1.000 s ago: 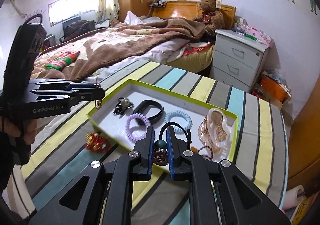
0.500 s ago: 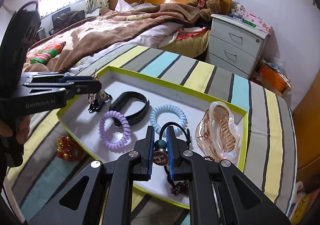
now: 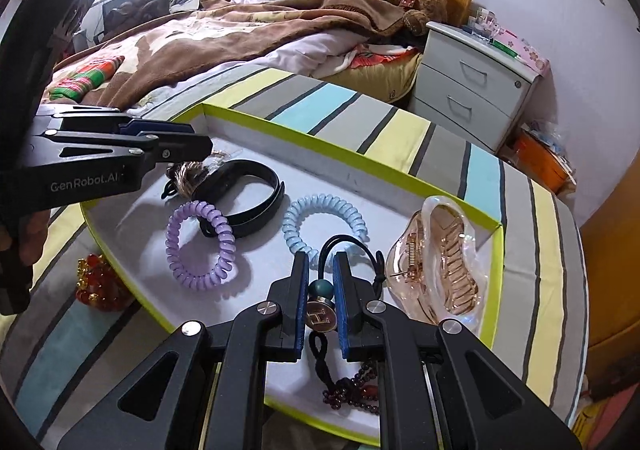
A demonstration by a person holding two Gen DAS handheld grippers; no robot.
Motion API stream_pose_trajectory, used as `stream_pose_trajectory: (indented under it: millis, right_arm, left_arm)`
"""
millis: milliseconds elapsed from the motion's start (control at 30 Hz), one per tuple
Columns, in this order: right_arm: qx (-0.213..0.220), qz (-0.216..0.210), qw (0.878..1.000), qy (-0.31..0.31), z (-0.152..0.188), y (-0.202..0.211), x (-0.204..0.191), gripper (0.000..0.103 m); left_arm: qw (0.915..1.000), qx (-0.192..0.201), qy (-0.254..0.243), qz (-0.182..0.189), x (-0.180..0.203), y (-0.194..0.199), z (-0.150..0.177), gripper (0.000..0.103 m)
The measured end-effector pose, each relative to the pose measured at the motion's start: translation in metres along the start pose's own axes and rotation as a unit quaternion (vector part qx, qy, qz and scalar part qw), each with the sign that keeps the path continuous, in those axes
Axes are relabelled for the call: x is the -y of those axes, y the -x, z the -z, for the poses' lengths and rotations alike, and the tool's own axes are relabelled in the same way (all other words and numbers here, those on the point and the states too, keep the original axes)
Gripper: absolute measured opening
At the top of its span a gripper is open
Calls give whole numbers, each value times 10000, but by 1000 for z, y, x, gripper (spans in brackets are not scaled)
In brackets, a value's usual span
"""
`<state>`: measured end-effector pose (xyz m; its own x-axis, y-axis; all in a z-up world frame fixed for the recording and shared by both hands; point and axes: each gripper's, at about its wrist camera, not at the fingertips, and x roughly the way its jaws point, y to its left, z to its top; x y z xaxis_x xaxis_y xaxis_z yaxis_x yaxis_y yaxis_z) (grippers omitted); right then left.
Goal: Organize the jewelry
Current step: 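Carry the clip in the left tool and hair tie in the right tool into the box, then open the left tool to drop the clip while the right tool releases the hair tie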
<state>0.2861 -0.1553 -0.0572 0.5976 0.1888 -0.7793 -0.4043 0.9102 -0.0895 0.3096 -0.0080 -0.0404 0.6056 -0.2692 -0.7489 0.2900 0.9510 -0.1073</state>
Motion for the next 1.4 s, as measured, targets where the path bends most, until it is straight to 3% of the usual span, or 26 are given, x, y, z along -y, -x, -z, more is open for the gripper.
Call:
stream_pose_trajectory:
  millis: [500,767,833,933,1067,1300,1400]
  right_arm:
    - [-101,-27,9999,-14,2,-9,2,13]
    - [-89,26,9999,-82,2,-6,1,20]
    - [-56,28,9999,-131,2,-3,2,27]
    - [-5,12,9998,-196,4,3,3,36]
    - [73,12,9996,-264,7,12,3,37]
    - [284,-135,9986,-435,21,38,0,37]
    - [317,-294,9977,-516,32,49,-5,43]
  left_arm:
    - [9999,-58,111,73,-6,-3,3,25]
    - [9997,-34,197,102,-8,3,5,37]
    - [9997,-20,230,115,-10,4,5,48]
    - [9994,6,307,150,-13,9,7,51]
    - [9992,67,351,174,-15,20,12,61]
    - [9984,291,440,214,-23,56,32,69]
    - [9979,403,446,236,-26,73,43,73]
